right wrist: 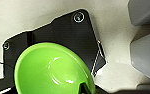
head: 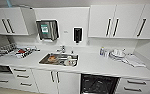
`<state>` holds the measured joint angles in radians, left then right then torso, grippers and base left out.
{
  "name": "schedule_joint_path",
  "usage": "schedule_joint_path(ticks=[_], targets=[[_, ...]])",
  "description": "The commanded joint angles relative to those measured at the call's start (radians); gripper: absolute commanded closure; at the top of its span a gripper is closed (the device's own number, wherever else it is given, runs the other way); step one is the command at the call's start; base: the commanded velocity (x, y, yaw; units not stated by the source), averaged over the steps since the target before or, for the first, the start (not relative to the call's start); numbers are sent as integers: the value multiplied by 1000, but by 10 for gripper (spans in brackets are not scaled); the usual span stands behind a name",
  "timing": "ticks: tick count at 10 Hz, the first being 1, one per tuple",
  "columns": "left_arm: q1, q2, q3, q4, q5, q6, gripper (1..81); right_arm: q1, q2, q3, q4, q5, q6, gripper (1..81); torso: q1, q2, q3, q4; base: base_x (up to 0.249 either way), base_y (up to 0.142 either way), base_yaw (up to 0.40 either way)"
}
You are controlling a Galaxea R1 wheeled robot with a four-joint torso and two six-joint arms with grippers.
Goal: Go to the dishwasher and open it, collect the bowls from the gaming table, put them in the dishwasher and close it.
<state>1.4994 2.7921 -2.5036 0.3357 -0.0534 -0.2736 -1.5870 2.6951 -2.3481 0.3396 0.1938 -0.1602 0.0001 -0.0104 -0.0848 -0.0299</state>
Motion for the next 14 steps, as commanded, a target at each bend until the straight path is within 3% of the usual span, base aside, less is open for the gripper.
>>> schedule_joint_path(ticks=[1,14], targets=[[-34,-25,0,5,49,1,811,34,-24,4,-8,-59,-2,811,0,0,0,0,116,0,0],[-34,-26,0,2,46,1,811,40,-22,3,-8,-67,-2,811,0,0,0,0,101,0,0]])
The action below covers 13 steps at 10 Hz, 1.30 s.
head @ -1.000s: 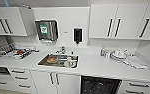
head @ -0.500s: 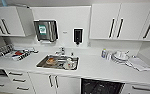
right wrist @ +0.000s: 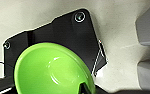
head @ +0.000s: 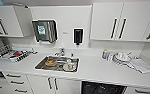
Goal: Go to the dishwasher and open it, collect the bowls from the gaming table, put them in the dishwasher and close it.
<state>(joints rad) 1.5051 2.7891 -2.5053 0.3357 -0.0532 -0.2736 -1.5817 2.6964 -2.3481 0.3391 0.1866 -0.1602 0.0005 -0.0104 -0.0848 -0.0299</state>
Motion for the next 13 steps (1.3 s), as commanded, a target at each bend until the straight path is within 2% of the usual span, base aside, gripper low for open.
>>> schedule_joint_path(ticks=[1,3,13], targets=[[-39,-23,3,2,46,1,811,35,-24,3,-8,-59,-2,811,0,0,0,0,77,0,0],[-39,-23,3,3,46,1,811,35,-24,3,-8,-59,-2,811,0,0,0,0,76,0,0],[-39,-20,2,3,44,1,811,35,-22,3,-8,-59,-4,811,2,2,-1,0,-9,-7,-12]])
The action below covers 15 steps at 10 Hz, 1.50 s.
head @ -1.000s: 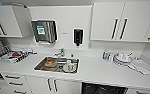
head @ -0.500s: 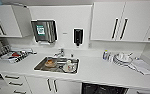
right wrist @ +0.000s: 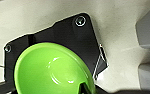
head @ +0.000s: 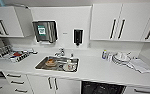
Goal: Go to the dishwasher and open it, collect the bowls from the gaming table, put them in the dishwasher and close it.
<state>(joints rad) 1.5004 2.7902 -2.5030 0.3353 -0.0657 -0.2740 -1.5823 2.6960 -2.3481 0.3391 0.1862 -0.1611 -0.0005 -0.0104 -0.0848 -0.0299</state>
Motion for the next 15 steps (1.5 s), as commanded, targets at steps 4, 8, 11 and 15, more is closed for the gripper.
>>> schedule_joint_path(ticks=[4,8,11,15], targets=[[-35,-21,-1,1,53,1,811,32,-22,0,-8,-59,-3,811,1,0,0,0,0,0,-270],[-35,-23,-1,-4,53,0,811,29,-22,-6,-6,-59,-3,811,1,0,0,0,0,0,-379],[-35,-24,-1,-5,52,-5,811,28,-23,-6,-6,-59,-3,811,1,0,0,0,0,0,-167],[-35,-26,6,-6,52,-10,811,29,-25,-3,-8,-76,-3,811,1,0,0,0,0,-40,0]])
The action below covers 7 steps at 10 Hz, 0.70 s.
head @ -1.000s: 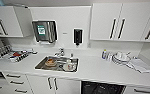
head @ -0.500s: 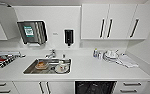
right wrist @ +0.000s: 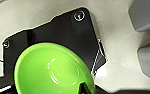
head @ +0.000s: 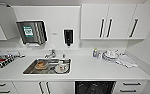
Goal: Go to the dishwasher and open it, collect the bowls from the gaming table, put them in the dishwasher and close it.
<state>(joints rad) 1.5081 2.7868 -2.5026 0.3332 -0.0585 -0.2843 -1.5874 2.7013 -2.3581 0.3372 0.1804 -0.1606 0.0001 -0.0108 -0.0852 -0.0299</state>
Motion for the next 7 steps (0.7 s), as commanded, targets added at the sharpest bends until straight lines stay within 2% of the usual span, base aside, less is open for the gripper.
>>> schedule_joint_path(ticks=[1,3,7], targets=[[-42,-24,8,-3,43,-1,811,36,-35,17,-6,-76,-3,811,0,0,0,0,0,0,0],[-35,-64,77,-5,-6,-3,811,31,-87,108,-7,-78,-3,811,0,0,0,0,0,0,0],[-33,-209,315,-3,-14,-3,811,29,-252,371,-7,-73,-5,811,0,0,0,0,0,0,0]])
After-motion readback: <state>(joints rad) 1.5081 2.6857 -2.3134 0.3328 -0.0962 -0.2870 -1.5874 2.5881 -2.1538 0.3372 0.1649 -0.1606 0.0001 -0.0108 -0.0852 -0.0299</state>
